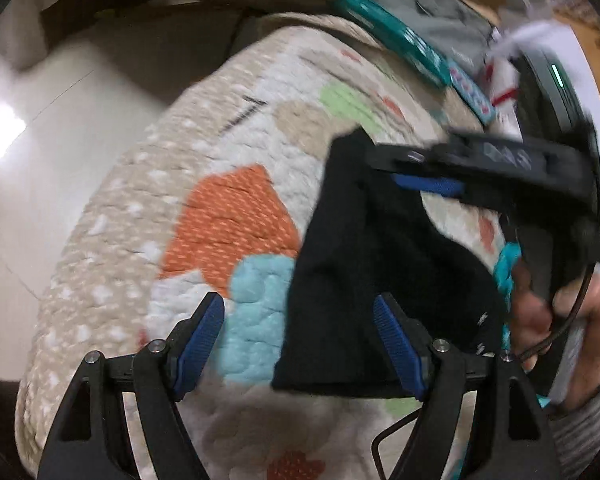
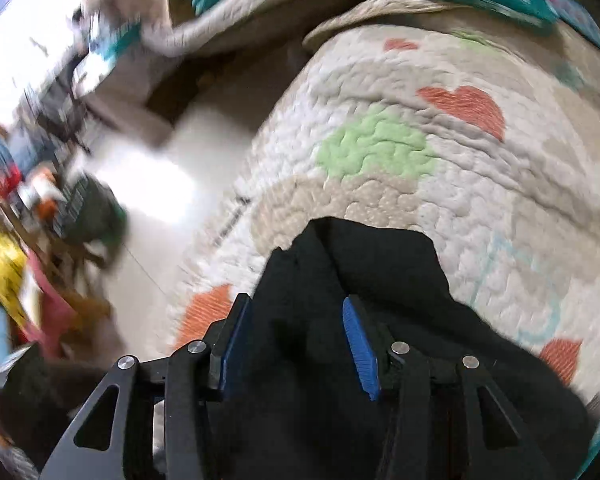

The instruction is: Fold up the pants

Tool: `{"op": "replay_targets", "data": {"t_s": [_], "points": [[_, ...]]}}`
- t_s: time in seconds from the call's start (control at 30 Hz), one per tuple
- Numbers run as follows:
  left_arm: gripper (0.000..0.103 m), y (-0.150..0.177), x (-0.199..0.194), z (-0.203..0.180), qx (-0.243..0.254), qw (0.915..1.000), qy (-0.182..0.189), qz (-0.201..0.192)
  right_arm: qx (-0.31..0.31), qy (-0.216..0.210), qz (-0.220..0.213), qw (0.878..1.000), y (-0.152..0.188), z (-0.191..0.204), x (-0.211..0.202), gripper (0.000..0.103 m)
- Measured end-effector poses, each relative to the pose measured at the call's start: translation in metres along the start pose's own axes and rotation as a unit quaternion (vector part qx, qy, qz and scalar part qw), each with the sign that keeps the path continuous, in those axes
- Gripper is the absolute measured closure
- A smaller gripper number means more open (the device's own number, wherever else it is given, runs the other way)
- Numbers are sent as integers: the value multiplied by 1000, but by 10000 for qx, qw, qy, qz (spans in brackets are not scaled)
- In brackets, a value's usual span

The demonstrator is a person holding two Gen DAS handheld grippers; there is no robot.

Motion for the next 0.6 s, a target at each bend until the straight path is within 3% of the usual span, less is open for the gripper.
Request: {"op": "replay_targets", "data": {"t_s": [0.07, 0.1, 0.13, 0.17, 0.23, 0.4, 0.6], "points": [[30, 3, 8, -6, 124, 9999, 14, 87, -307, 268, 256, 9988, 3, 7, 12, 46], [41, 5, 12, -10, 263, 9995, -50, 166, -464, 286, 408, 9977, 7, 11, 17, 49], [78, 6, 16, -15, 496, 9982, -175, 289, -583, 322, 531, 9964, 9, 16, 21, 78], [84, 7, 18, -18, 621, 9971, -194, 401, -712, 409, 642, 9946, 11, 20, 24, 91], [88, 6, 15, -18, 607, 9972, -122, 409, -792, 437, 692, 9935, 12, 25, 24, 94], [89, -5, 3, 4, 122, 9989, 26, 449, -626, -7, 489, 9968, -11, 41, 14, 95], [87, -11, 4, 26, -217, 9978, -171, 602, -555, -14, 473, 9973, -36, 72, 34, 95]]}}
Point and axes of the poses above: each gripper's, at about its wrist camera, not at the fingertips, and x roughly the way its jaws point, z to its left, y to its underside, the point moved 2 cm from there along x, roughly the way its jaws point, and after that the axes turned 3 degrees about z, right-handed, at the moved point
